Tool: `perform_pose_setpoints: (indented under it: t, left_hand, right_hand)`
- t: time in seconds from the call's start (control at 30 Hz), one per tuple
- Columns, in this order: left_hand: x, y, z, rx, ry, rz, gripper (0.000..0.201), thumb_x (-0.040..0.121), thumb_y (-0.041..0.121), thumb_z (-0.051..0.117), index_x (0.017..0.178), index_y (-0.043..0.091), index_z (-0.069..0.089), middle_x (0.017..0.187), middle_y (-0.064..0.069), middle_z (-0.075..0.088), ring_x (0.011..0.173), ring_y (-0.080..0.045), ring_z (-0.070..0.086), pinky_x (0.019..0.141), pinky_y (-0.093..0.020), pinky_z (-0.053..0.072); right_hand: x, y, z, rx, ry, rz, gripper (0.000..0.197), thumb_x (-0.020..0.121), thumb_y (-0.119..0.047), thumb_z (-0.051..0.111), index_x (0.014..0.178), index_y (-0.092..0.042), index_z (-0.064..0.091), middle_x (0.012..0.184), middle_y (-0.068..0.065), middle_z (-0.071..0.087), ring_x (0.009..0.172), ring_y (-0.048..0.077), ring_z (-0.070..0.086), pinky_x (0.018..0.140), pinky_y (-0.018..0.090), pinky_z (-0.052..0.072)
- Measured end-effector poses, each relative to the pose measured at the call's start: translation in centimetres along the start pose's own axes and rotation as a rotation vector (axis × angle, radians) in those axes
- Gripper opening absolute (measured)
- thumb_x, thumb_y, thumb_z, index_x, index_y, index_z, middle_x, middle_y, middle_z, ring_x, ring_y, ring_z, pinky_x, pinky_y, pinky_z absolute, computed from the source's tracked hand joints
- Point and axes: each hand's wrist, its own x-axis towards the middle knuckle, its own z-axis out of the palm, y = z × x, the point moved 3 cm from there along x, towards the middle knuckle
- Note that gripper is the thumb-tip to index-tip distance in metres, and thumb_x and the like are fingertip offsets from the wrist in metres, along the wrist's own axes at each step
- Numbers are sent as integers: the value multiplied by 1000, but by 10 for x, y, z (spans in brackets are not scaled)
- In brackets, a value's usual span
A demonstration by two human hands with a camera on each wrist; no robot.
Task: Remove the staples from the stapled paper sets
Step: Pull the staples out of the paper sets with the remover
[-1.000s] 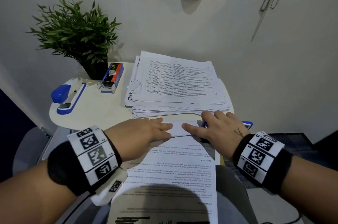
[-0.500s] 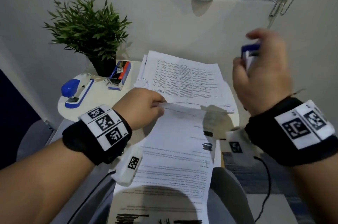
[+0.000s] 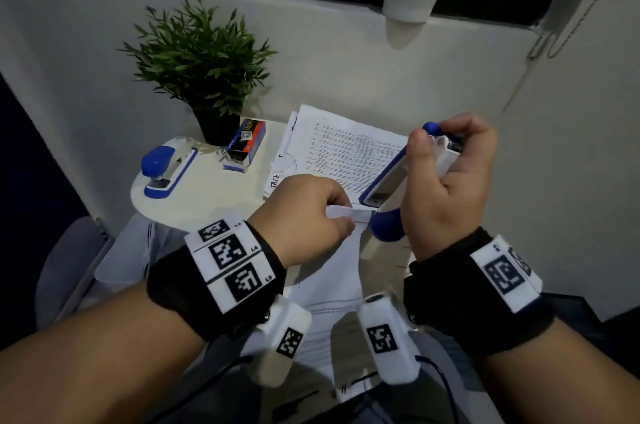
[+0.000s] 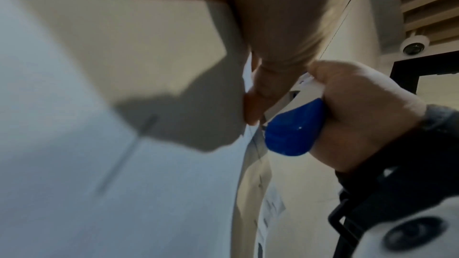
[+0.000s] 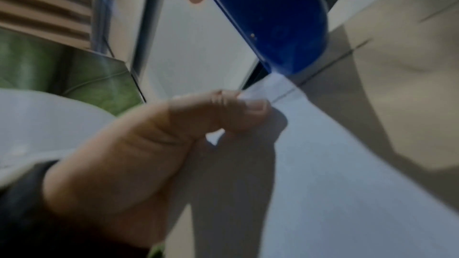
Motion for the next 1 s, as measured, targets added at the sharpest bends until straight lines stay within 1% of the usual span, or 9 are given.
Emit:
perform_pose_setpoints:
  t: [0.07, 0.2, 0.33, 0.4, 0.53, 0.67, 0.8, 0.9, 1.0]
  left_hand:
    - [-1, -2, 0, 2, 16, -5, 5, 80, 27, 68, 84, 25, 67, 82, 12, 59, 81, -7, 52, 68, -18, 36]
    - [-4, 6, -2, -83, 15, 60, 10, 78, 25, 69, 76, 32, 62, 76, 16, 61, 78, -5, 56, 68, -20, 42]
    - [-9, 17, -2, -128, 13, 135, 14, 75, 26, 71, 72, 34, 60, 76, 16, 64, 76, -3, 58, 69, -22, 47]
    - [-10, 20, -3, -128, 17, 148, 19, 71, 31, 76, 78, 34, 58, 82, 17, 61, 81, 0, 55, 73, -22, 45]
    - [-12, 24, 0, -93, -124, 110, 64, 53, 52, 83, 108, 32, 58, 101, 18, 61, 89, 1, 58, 81, -22, 49]
    - [-13, 26, 7, -1, -17, 154, 43, 52, 55, 73, 77, 23, 60, 72, 7, 64, 70, -12, 61, 64, -35, 52]
    - [-12, 22, 11, -65, 6, 138, 40, 53, 55, 71, 71, 22, 58, 68, 7, 62, 66, -12, 60, 62, -37, 51]
    - [-13, 17, 12, -151, -15, 110, 35, 54, 52, 78, 75, 29, 61, 71, 13, 64, 71, -4, 62, 69, -34, 53]
    - [-11, 16, 12, -157, -17, 94, 29, 54, 50, 76, 66, 32, 57, 63, 19, 61, 62, 5, 58, 61, -19, 48]
  right_hand:
    - [2, 0, -4, 16, 7, 38, 18, 87, -20, 55, 95, -30, 42, 89, -16, 49, 87, 6, 51, 83, 23, 43]
    - [3, 3, -4, 2, -70, 72, 14, 86, -29, 53, 97, -33, 44, 88, -8, 53, 77, -3, 51, 73, 16, 42]
    - [4, 2, -6, -39, -25, 38, 6, 90, -27, 49, 86, -31, 45, 83, -15, 51, 76, -12, 48, 73, 5, 35]
    - [4, -1, -6, -47, -22, 16, 8, 90, -27, 49, 85, -31, 45, 81, -15, 51, 75, -12, 48, 72, 5, 35]
    - [3, -6, -1, -32, -45, -31, 9, 91, -25, 50, 85, -28, 45, 80, -12, 51, 75, -10, 48, 72, 6, 35]
    - [-3, -13, 5, 3, -75, -77, 4, 87, -32, 48, 88, -30, 44, 82, -15, 50, 77, -9, 49, 74, 8, 36]
    - [-4, -15, 5, 18, -176, -37, 21, 83, -38, 52, 99, -28, 43, 80, -17, 52, 74, -8, 52, 73, 11, 39]
    - [-2, -11, -1, 77, -296, 109, 41, 74, -49, 59, 105, -29, 40, 72, -14, 65, 70, 2, 60, 70, 29, 49]
    - [-8, -6, -4, -100, -403, 132, 53, 65, -63, 56, 105, -29, 47, 80, -21, 67, 77, -1, 63, 73, 30, 50]
